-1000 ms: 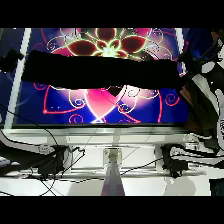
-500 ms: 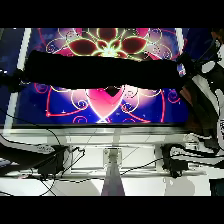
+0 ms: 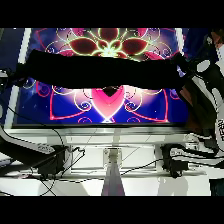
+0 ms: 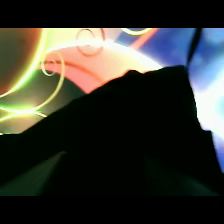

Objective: Fold the clothes and pants, and hang the long-sleeved shirts on hangers.

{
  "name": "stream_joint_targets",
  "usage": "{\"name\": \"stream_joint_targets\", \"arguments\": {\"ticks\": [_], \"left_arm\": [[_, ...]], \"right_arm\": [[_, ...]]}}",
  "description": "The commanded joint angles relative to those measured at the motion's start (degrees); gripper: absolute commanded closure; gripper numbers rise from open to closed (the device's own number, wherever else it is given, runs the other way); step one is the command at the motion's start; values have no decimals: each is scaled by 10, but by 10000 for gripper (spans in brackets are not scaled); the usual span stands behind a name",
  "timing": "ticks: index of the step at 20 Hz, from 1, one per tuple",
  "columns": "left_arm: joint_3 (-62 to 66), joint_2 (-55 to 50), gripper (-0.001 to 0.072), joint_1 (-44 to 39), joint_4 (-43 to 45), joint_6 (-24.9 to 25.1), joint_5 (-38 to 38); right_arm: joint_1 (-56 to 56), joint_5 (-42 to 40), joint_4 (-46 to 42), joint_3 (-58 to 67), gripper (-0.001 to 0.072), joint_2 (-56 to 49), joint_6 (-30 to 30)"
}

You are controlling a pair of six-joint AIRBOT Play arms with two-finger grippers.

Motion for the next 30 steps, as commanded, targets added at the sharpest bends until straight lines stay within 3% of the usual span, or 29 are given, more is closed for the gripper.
{"name": "stream_joint_targets", "arguments": {"ticks": [1,3,5,8,11,14,20,25,30], "left_arm": [[8,0,699,-8,-3,120,47],[29,29,700,-6,-3,196,36],[48,73,701,-5,20,258,7],[53,169,700,-16,77,309,-45],[53,262,699,-38,75,333,-176],[53,338,700,-73,74,326,-230],[53,440,700,-134,8,289,-269],[53,475,699,-139,-59,289,-270],[52,477,699,-139,-68,271,-270]], "right_arm": [[26,-3,1,23,464,0,-5],[49,-34,1,47,473,0,-5],[76,-64,2,74,692,0,-4],[128,-70,5,125,693,-13,-2],[196,-21,17,188,693,-50,7],[271,38,25,250,693,-106,19],[423,48,102,369,693,-243,61],[519,49,203,494,693,-359,68],[579,31,210,541,694,-415,90]]}}
